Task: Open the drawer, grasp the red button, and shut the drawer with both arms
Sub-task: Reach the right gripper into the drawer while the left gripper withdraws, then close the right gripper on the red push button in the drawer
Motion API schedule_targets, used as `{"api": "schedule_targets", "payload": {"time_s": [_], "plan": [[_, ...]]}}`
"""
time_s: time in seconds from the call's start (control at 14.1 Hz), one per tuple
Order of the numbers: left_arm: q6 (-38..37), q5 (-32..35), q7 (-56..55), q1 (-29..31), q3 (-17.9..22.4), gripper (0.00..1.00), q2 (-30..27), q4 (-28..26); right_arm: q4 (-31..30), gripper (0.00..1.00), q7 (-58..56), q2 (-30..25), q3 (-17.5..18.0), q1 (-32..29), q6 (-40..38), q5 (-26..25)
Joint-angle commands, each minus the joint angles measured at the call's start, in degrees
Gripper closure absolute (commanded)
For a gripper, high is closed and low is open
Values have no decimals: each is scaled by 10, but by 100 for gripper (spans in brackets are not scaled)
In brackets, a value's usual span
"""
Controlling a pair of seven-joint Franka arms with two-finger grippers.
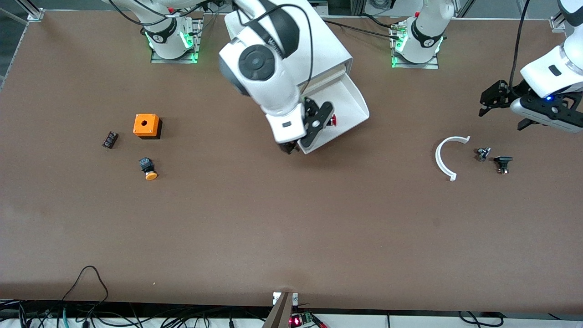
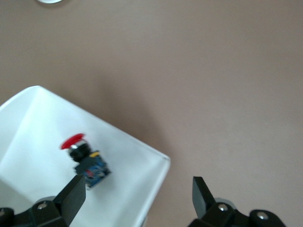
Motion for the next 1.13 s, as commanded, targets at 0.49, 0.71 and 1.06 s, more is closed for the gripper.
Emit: {"api": "schedule_targets", "payload": {"time_s": [0.49, 0.71, 1.06], "plan": [[-26, 21, -50, -20, 21, 0, -3, 6, 6, 0, -109, 35, -6, 70, -23, -146], [-26, 21, -61, -20, 21, 0, -3, 6, 6, 0, -174, 52, -6, 69, -21, -125], [-26, 21, -61, -20, 21, 0, -4, 7, 6, 0, -178, 59, -1, 71, -16, -109]]}}
